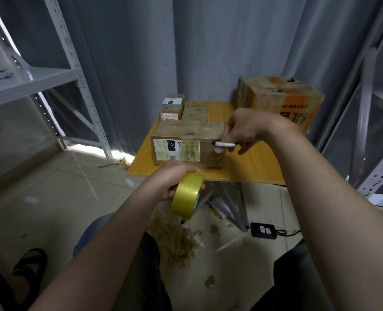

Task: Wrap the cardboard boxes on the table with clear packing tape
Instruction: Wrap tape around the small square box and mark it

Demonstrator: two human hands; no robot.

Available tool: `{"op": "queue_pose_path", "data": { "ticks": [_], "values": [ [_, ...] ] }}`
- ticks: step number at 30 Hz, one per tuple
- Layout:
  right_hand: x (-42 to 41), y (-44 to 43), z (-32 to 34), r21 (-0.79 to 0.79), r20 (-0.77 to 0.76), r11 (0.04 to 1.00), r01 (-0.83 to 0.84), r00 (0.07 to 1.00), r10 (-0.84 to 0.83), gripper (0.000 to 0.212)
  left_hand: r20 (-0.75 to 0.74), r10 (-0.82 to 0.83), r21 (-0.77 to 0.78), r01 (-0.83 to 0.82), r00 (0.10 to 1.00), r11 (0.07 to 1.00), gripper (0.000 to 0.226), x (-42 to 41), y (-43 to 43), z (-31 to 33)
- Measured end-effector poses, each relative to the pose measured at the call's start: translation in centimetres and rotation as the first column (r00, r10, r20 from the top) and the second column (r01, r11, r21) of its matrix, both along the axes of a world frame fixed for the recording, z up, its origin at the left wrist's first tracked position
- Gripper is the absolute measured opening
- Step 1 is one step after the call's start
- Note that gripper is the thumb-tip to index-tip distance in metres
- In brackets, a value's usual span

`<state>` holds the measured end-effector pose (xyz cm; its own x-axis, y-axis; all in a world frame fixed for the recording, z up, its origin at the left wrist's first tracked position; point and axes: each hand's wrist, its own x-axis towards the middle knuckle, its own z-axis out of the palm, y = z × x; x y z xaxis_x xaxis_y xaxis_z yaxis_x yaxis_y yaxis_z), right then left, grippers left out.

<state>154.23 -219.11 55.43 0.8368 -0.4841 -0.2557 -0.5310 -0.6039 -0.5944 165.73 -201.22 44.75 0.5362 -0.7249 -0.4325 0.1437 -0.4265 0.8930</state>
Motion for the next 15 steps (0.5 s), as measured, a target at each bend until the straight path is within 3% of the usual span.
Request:
{"op": "queue_pose_path", "data": {
  "ticks": [4,7,10,12,13,15],
  "values": [
    [0.0,-0.2,-0.8,0.07,0.262,0.985,0.159,0.95,-0.172,0.039,-0.002,0.025,-0.066,-0.025,1.0,0.998,0.023,0.4,-0.7,1.5],
    [0.2,-0.1,-2.9,0.255,0.393,0.948,0.191,0.875,-0.282,0.04,0.029,0.009,-0.073,-0.006,1.0,0.997,0.019,0.9,-1.0,2.3],
    [0.8,-1.3,-5.3,0.424,0.529,0.83,0.362,0.645,-0.551,0.046,0.104,-0.026,-0.093,0.035,0.994,0.995,0.02,1.3,-0.9,2.7],
    [0.7,-2.6,-7.4,0.37,0.565,0.761,0.532,0.522,-0.639,0.036,0.157,-0.055,-0.135,0.076,0.986,0.988,0.023,1.3,-0.9,3.2],
    [0.4,-3.1,-8.4,0.276,0.554,0.75,0.601,0.537,-0.635,0.03,0.169,-0.071,-0.164,0.099,0.983,0.982,0.025,1.3,-1.0,3.6],
    [-0.2,-4.3,-10.6,0.037,0.439,0.761,0.648,0.673,-0.595,0.033,0.178,-0.086,-0.231,0.126,0.98,0.965,0.03,1.5,-1.3,4.5]
  ]
}}
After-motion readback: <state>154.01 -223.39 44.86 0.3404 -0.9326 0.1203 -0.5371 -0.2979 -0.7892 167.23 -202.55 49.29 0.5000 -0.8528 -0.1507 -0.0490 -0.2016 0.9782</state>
